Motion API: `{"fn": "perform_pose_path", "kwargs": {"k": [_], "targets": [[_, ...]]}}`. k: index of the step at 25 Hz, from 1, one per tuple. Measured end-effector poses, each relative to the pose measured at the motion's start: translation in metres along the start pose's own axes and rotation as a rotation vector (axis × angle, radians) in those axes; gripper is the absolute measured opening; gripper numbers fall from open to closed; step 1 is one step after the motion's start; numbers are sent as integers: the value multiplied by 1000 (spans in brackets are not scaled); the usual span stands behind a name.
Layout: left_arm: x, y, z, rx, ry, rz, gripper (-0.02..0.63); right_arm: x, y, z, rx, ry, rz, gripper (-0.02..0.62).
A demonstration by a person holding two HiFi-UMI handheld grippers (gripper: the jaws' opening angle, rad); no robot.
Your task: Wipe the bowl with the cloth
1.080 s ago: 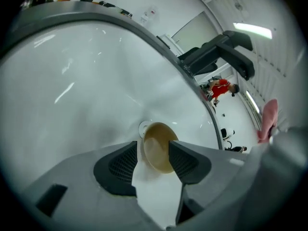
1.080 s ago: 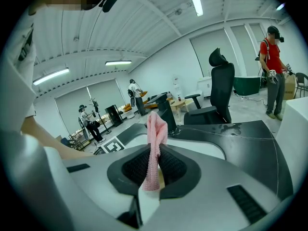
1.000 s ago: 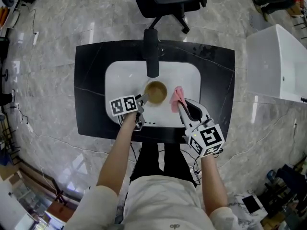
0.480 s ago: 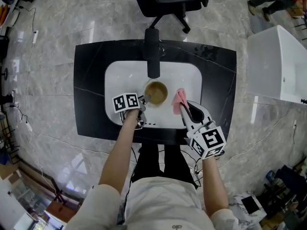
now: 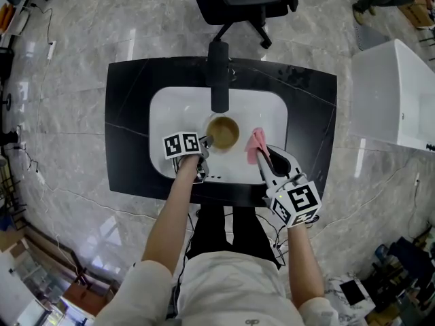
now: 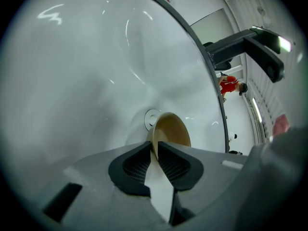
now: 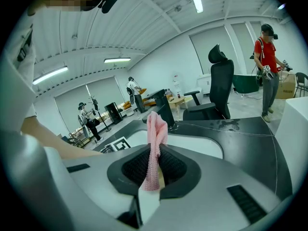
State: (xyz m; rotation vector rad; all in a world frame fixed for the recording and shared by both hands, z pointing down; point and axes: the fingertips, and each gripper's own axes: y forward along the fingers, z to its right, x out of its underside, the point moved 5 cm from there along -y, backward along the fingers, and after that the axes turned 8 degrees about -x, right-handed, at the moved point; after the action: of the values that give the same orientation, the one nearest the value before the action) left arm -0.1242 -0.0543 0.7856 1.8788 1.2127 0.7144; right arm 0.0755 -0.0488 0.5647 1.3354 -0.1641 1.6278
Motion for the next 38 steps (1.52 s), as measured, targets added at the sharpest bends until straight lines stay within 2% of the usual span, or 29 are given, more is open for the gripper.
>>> {"fn": "perform_pose_path", "kwargs": {"k": [6, 14, 19, 25, 38], "targets": [[1, 1, -2, -27, 4, -6, 26, 2, -2, 1, 1, 5, -2, 34], [-1, -9, 3, -50, 30, 11, 21, 0, -2, 1, -2, 1, 0, 34], [-5, -26, 11, -44, 24, 47, 20, -5, -3, -2, -1, -3, 10, 34], [-3, -54, 21, -67, 83, 84, 17, -10, -5, -7, -6, -7, 22, 34], [-1, -110, 48, -70, 129, 132, 17, -44, -29, -27, -4, -53, 91, 34]]}}
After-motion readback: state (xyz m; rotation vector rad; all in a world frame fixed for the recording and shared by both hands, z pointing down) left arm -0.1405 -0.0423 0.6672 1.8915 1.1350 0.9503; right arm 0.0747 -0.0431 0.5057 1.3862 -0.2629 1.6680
